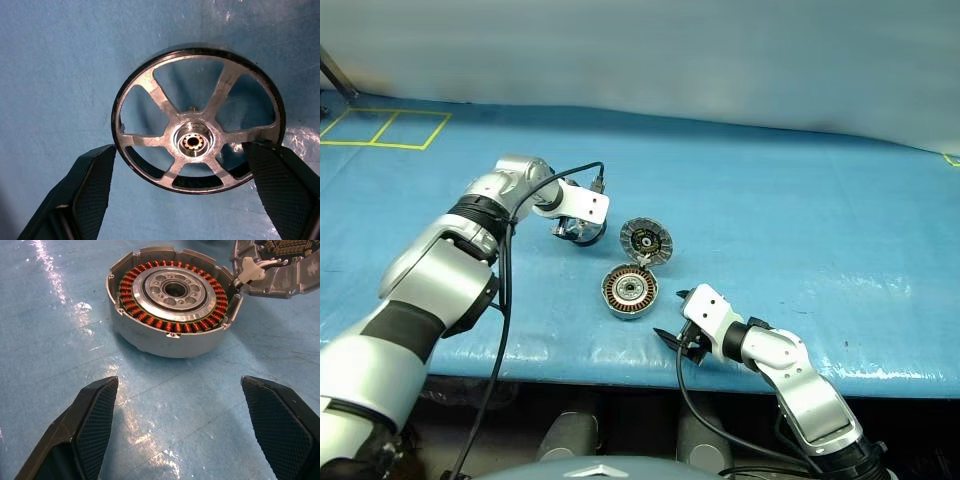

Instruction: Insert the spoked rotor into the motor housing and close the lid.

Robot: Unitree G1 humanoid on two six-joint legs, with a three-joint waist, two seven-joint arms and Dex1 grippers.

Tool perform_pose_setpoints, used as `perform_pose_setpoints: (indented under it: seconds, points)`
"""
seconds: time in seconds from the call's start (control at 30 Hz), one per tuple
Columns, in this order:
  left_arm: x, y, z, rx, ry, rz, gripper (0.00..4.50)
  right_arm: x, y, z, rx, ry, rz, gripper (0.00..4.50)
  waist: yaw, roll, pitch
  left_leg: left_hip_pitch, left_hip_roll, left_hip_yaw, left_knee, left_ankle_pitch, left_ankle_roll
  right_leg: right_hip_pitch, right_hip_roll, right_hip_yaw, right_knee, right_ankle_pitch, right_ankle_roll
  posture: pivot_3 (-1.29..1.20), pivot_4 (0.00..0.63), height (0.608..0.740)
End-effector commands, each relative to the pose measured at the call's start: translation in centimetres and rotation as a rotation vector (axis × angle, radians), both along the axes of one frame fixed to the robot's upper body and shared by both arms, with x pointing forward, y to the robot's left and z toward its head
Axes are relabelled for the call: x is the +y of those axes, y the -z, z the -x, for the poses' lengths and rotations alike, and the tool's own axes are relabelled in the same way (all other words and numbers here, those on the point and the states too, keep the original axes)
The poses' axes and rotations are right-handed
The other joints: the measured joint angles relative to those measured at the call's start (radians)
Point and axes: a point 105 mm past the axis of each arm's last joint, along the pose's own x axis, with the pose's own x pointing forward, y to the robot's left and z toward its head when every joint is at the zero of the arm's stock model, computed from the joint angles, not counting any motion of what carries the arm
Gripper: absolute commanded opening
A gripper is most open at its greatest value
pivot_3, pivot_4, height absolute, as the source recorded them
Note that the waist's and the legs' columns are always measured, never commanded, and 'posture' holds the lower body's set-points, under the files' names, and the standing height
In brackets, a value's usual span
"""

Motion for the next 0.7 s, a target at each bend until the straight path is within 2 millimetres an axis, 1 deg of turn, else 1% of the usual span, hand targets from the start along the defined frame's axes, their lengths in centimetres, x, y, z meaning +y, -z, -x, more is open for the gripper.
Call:
perform_pose_setpoints:
  seconds: [0.03, 0.1, 0.2, 0.27, 0.33, 0.6, 0.7]
  points:
    - [-0.01, -1.12, -0.27, -0.026, 0.012, 0.026, 4.41, 0.08, -1.14, -0.4, -0.049, -0.003, -0.005, 4.16, 0.0, 0.0, 0.0, 0.0, 0.0, 0.0, 0.0, 0.0, 0.0, 0.0, 0.0, 0.0, 0.0, 0.0, 0.0, 0.0, 0.15, 0.74]
    - [0.07, -1.13, -0.26, -0.025, 0.012, 0.023, 4.41, 0.17, -1.19, -0.54, -0.054, -0.008, -0.004, 4.16, 0.0, 0.0, 0.0, 0.0, 0.0, 0.0, 0.0, 0.0, 0.0, 0.0, 0.0, 0.0, 0.0, 0.0, 0.0, 0.0, 0.15, 0.74]
    - [0.15, -0.72, 0.0, 0.003, 0.007, 0.023, 3.84, 0.26, -1.32, -0.68, -0.059, -0.01, -0.005, 4.16, 0.0, 0.0, 0.0, 0.0, 0.0, 0.0, 0.0, 0.0, 0.0, 0.0, 0.0, 0.0, 0.0, 0.0, 0.0, 0.0, 0.15, 0.74]
    - [0.03, -0.5, 0.0, 0.0, 0.004, 0.033, 3.14, 0.27, -1.37, -0.75, -0.061, -0.01, -0.005, 4.16, 0.0, 0.0, 0.0, 0.0, 0.0, 0.0, 0.0, 0.0, 0.0, 0.0, 0.0, 0.0, 0.0, 0.0, 0.0, 0.0, 0.15, 0.74]
    - [-0.1, -0.37, -0.05, -0.009, 0.008, 0.035, 2.56, 0.25, -1.4, -0.75, -0.062, -0.01, -0.004, 4.16, 0.0, 0.0, 0.0, 0.0, 0.0, 0.0, 0.0, 0.0, 0.0, 0.0, 0.0, 0.0, 0.0, 0.0, 0.0, 0.0, 0.15, 0.74]
    - [-0.21, -0.19, 0.02, -0.006, 0.02, 0.027, 2.56, 0.09, -1.47, -0.78, -0.066, -0.005, 0.001, 4.16, 0.0, 0.0, 0.0, 0.0, 0.0, 0.0, 0.001, 0.0, 0.0, 0.0, 0.0, 0.0, 0.001, 0.002, 0.003, 0.0, 0.15, 0.74]
    - [-0.25, -0.24, 0.25, 0.021, 0.019, 0.042, 2.0, 0.09, -1.43, -0.81, -0.066, -0.003, 0.003, 4.16, 0.0, 0.0, 0.0, 0.0, 0.0, 0.0, 0.001, 0.0, 0.0, 0.0, 0.0, 0.0, 0.001, 0.002, 0.002, 0.0, 0.15, 0.74]
